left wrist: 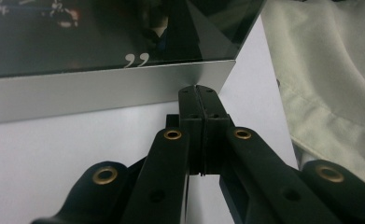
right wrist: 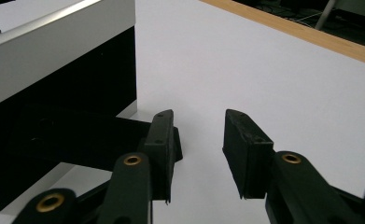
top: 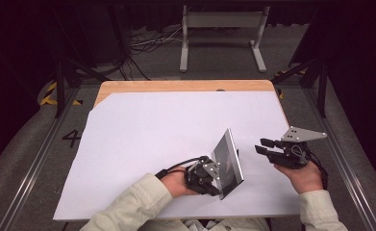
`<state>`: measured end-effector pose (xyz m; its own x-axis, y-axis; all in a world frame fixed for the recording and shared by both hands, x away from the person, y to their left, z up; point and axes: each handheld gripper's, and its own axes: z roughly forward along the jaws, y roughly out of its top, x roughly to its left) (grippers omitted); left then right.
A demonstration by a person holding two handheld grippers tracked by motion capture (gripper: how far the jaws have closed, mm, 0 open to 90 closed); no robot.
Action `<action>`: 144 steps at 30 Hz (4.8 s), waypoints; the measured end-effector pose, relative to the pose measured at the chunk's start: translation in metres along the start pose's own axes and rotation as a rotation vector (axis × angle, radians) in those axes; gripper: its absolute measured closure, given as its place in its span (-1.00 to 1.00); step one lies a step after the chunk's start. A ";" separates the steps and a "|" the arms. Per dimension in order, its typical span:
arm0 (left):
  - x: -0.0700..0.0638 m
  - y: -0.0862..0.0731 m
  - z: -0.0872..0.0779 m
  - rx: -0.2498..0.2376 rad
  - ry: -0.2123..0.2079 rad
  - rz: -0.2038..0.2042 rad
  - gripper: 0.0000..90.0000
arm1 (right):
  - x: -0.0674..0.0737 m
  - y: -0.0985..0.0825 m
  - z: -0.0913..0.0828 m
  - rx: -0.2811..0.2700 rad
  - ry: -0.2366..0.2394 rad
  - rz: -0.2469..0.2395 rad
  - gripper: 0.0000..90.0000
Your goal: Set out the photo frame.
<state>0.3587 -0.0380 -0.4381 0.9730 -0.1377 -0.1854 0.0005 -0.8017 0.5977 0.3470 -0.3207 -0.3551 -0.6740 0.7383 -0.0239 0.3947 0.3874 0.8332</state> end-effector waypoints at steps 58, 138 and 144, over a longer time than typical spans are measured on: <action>-0.007 -0.023 -0.041 -0.142 0.185 -0.066 0.96 | -0.006 0.025 -0.016 -0.001 0.045 0.068 -0.44; 0.003 -0.092 -0.086 -0.204 0.306 -0.229 0.79 | 0.046 0.038 -0.006 0.101 0.194 0.029 -0.24; 0.003 -0.091 -0.086 -0.202 0.308 -0.228 0.79 | 0.048 0.036 0.000 0.127 0.197 0.029 -0.14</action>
<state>0.3810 0.0848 -0.4262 0.9663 0.2342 -0.1072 0.2385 -0.6570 0.7152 0.3285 -0.2710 -0.3264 -0.7650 0.6332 0.1178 0.4831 0.4432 0.7551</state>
